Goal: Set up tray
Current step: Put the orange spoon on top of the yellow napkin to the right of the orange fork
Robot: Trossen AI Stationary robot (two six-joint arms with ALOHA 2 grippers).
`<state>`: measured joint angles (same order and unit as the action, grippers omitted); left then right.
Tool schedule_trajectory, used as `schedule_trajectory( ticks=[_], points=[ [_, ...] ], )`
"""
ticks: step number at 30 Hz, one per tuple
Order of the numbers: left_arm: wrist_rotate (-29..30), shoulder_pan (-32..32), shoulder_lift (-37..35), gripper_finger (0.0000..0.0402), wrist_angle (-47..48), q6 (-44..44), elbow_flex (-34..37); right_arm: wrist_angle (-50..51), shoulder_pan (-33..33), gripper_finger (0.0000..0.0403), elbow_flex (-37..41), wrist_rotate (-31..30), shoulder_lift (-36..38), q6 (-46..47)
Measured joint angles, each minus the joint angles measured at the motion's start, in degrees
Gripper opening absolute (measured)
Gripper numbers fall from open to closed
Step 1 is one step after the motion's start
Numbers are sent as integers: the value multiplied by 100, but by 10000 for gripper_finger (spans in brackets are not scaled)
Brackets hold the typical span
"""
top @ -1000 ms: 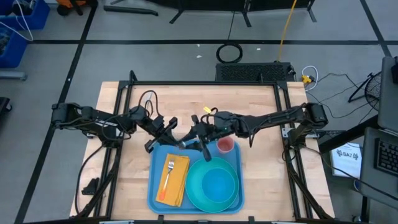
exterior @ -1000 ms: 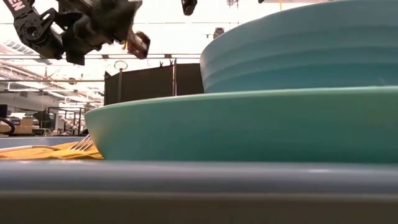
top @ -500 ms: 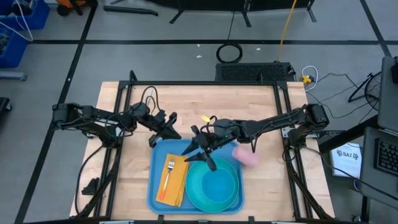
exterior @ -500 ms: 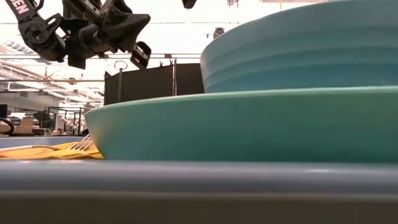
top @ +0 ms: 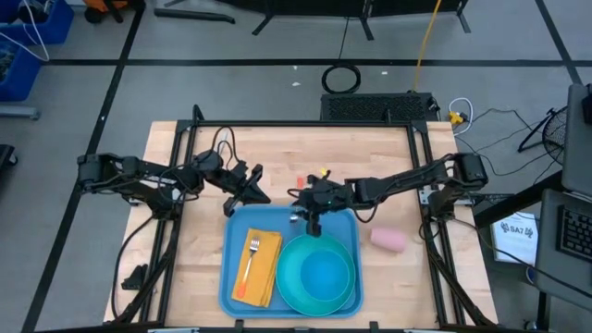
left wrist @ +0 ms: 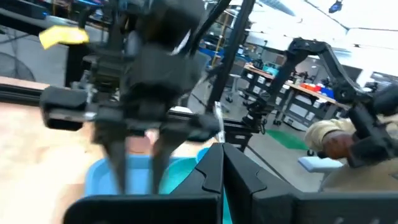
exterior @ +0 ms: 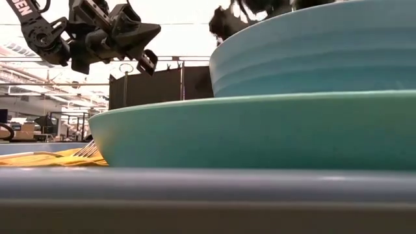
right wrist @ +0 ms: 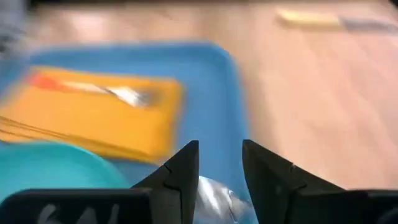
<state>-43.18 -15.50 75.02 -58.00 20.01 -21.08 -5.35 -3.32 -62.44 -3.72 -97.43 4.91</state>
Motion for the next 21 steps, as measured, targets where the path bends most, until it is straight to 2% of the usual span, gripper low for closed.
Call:
schedule_trajectory(
  ticks=[3,8,14,17,21],
  points=[
    [320,-52,-3,10,64,0,-2,-20,205,114,313,-242,27,57],
    [1235,-100,-9,17,390,480,-10,12,402,114,458,132,107,174],
    [1442,-196,-4,3,2104,751,-239,103,489,114,455,397,301,125],
    [1582,-107,-4,11,2832,216,-462,215,519,114,455,397,373,96],
    [1738,114,-4,14,3890,-1306,-855,487,513,114,458,401,535,130]
  ],
)
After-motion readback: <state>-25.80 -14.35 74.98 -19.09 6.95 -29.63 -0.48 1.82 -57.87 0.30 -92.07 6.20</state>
